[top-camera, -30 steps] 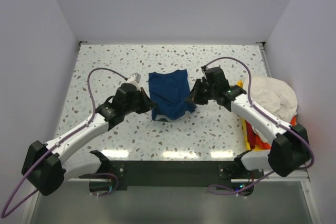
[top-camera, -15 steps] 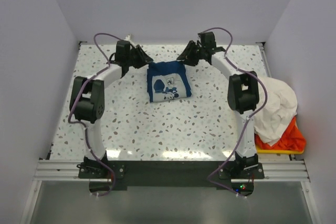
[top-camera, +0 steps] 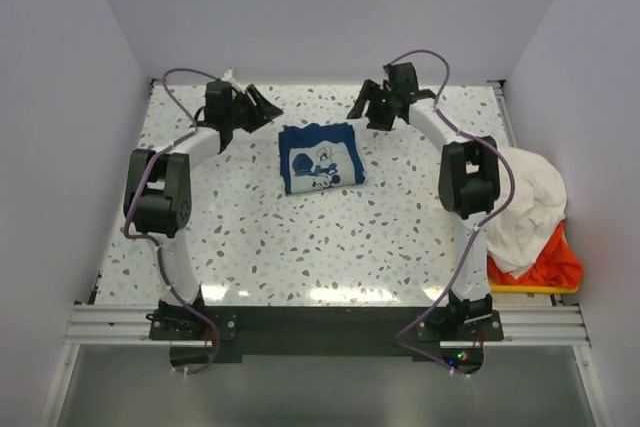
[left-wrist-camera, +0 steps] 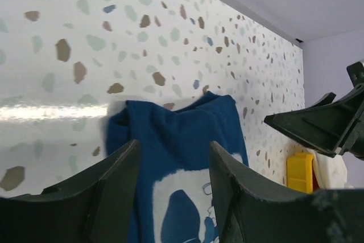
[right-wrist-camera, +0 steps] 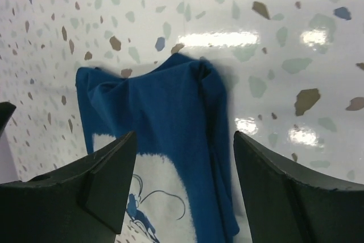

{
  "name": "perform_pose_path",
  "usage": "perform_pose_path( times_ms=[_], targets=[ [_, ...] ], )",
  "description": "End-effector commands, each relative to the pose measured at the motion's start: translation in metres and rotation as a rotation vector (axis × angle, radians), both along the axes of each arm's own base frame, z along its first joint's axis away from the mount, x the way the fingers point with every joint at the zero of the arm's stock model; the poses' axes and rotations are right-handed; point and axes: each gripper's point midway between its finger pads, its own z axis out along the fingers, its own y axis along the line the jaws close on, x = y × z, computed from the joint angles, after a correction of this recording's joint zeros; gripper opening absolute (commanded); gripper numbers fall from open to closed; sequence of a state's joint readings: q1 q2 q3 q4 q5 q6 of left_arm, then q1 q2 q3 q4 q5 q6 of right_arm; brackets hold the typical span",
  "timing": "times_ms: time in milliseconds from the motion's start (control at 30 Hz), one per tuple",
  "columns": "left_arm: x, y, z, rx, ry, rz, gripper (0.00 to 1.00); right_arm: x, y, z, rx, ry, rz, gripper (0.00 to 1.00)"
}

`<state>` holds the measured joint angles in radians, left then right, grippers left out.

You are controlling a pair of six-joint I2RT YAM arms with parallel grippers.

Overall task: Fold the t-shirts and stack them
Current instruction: Fold the tshirt

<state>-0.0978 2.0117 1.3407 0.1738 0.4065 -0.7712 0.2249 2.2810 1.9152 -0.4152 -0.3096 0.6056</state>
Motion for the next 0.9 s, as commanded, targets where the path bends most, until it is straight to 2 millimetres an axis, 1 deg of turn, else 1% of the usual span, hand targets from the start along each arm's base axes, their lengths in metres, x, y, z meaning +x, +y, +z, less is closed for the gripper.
perform_pose_path(
  times_ms=[0, 33, 67, 100, 133, 167, 200, 233, 267, 300, 333, 367, 400, 467, 500, 567, 600, 667, 700, 733, 800, 833, 867],
  targets=[
    [-0.005, -0.034, 0.026, 0.050, -0.083, -0.051, 0.55, -0.013, 0.016, 0.023, -0.136, -0.113, 0.073, 0.72],
    [-0.007, -0.034, 0.012, 0.088, -0.048, -0.040, 0.55, -0.016, 0.020, 0.014, -0.156, -0.100, 0.085, 0.73],
    [-0.009, -0.043, 0.011, 0.106, -0.045, -0.052, 0.55, -0.016, 0.020, 0.010, -0.177, -0.101, 0.087, 0.72],
    [-0.009, -0.044, 0.006, 0.132, -0.033, -0.051, 0.54, -0.017, 0.021, 0.006, -0.196, -0.105, 0.101, 0.73],
    [-0.011, -0.040, -0.011, 0.198, 0.008, -0.037, 0.54, -0.019, 0.025, -0.001, -0.215, -0.096, 0.113, 0.73],
    [-0.011, -0.047, -0.012, 0.223, 0.006, -0.047, 0.55, -0.019, 0.023, -0.006, -0.257, -0.098, 0.117, 0.73],
    [-0.010, -0.049, -0.016, 0.247, 0.009, -0.047, 0.56, -0.019, 0.023, -0.009, -0.281, -0.094, 0.119, 0.73],
    [-0.016, -0.045, -0.032, 0.301, 0.055, -0.044, 0.57, -0.023, 0.024, -0.014, -0.314, -0.081, 0.121, 0.73],
    [-0.019, -0.048, -0.037, 0.326, 0.061, -0.048, 0.59, -0.023, 0.020, -0.020, -0.353, -0.078, 0.110, 0.73],
    [-0.020, -0.044, -0.043, 0.363, 0.073, -0.032, 0.60, -0.025, 0.019, -0.023, -0.368, -0.073, 0.109, 0.73],
    [-0.022, -0.046, -0.050, 0.382, 0.079, -0.044, 0.61, -0.029, 0.021, -0.029, -0.376, -0.063, 0.119, 0.73],
    [-0.025, -0.050, -0.054, 0.394, 0.082, -0.059, 0.61, -0.031, 0.020, -0.032, -0.395, -0.058, 0.113, 0.72],
    [-0.027, -0.048, -0.060, 0.423, 0.096, -0.047, 0.60, -0.031, 0.014, -0.036, -0.432, -0.055, 0.092, 0.72],
    [-0.033, -0.049, -0.071, 0.464, 0.121, -0.052, 0.57, -0.037, 0.015, -0.045, -0.444, -0.031, 0.097, 0.70],
    [-0.035, -0.043, -0.074, 0.489, 0.132, -0.032, 0.55, -0.037, 0.016, -0.047, -0.438, -0.030, 0.098, 0.68],
    [-0.039, -0.040, -0.073, 0.497, 0.129, -0.015, 0.53, -0.040, 0.015, -0.053, -0.436, -0.024, 0.094, 0.67],
    [-0.036, -0.040, -0.062, 0.488, 0.097, -0.004, 0.53, -0.038, 0.017, -0.048, -0.421, -0.043, 0.093, 0.67],
    [-0.033, -0.039, -0.051, 0.489, 0.074, 0.002, 0.53, -0.041, 0.019, -0.048, -0.409, -0.048, 0.096, 0.67],
    [-0.032, -0.038, -0.047, 0.491, 0.070, 0.008, 0.53, -0.039, 0.019, -0.043, -0.402, -0.062, 0.095, 0.67],
    [-0.028, -0.037, -0.038, 0.489, 0.052, 0.016, 0.51, -0.038, 0.019, -0.040, -0.399, -0.074, 0.092, 0.67],
    [-0.022, -0.034, -0.029, 0.495, 0.028, 0.028, 0.50, -0.034, 0.021, -0.034, -0.390, -0.097, 0.089, 0.66],
    [-0.015, -0.032, -0.021, 0.493, 0.014, 0.041, 0.50, -0.030, 0.022, -0.025, -0.377, -0.128, 0.078, 0.65],
    [-0.012, -0.029, -0.021, 0.495, 0.016, 0.044, 0.50, -0.028, 0.023, -0.020, -0.369, -0.145, 0.068, 0.64]
  ],
)
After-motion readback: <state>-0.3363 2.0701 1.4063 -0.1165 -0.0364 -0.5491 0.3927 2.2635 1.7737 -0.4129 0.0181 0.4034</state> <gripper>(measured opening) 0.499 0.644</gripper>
